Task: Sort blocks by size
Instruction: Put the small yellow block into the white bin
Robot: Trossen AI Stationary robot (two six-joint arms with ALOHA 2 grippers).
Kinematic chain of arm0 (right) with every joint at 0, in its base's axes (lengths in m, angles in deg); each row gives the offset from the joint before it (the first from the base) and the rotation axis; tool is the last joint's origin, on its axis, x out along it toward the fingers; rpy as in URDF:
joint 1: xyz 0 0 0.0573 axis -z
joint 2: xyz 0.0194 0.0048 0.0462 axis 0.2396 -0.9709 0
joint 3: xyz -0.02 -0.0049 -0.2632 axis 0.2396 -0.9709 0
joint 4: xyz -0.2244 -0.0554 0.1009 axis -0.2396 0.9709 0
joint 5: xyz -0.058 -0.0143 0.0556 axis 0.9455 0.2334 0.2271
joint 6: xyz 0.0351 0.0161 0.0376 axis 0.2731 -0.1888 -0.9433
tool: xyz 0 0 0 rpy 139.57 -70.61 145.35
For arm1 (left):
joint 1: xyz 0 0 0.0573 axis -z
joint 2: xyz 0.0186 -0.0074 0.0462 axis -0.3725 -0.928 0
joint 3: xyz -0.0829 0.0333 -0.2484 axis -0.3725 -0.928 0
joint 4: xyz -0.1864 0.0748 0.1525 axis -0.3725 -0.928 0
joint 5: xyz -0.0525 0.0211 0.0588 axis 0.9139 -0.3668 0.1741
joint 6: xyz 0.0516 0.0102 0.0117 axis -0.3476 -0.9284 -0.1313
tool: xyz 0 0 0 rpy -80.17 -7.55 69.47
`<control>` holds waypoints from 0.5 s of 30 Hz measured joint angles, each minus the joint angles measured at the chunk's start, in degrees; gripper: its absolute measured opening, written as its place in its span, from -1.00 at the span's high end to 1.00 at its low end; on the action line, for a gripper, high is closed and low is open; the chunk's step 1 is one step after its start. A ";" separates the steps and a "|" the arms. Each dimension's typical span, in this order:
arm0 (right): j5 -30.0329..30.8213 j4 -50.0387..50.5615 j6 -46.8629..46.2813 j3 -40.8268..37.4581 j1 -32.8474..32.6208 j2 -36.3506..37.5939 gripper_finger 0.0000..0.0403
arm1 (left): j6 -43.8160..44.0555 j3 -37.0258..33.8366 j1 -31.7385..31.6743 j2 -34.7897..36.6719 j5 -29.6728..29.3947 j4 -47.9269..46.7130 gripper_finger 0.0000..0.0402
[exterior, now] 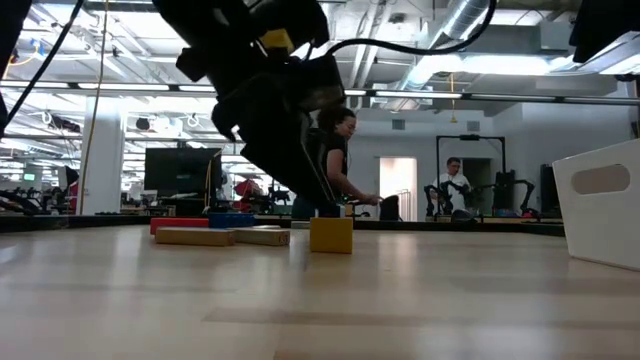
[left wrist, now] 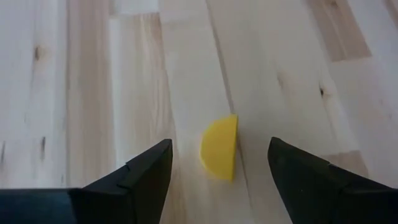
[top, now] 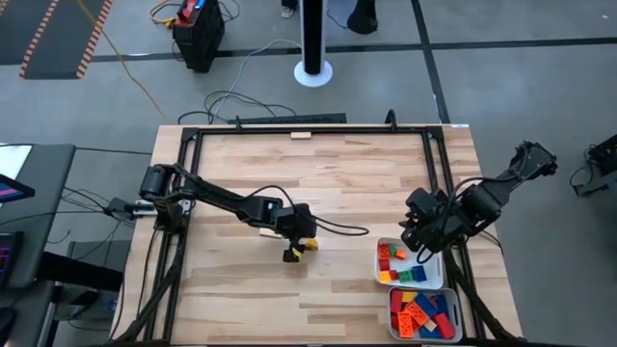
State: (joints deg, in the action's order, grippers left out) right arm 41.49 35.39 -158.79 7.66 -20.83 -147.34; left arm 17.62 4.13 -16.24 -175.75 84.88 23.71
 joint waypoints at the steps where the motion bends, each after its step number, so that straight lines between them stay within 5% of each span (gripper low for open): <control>1: 0.00 0.02 0.00 0.00 0.00 0.00 0.15 | -0.46 0.00 0.00 -0.86 0.00 1.60 -0.26; 10: 0.00 -0.37 -0.24 0.02 -0.02 0.04 0.21 | -0.75 1.09 0.00 -4.26 0.04 3.63 -0.22; 15: 0.01 -0.39 -0.38 0.02 -0.02 0.04 0.21 | -1.66 0.89 0.02 -4.36 -0.74 1.94 0.07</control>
State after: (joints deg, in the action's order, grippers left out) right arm 41.50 34.99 -159.17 7.68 -20.86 -147.30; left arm 15.97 5.03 -16.22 -180.11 84.15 25.66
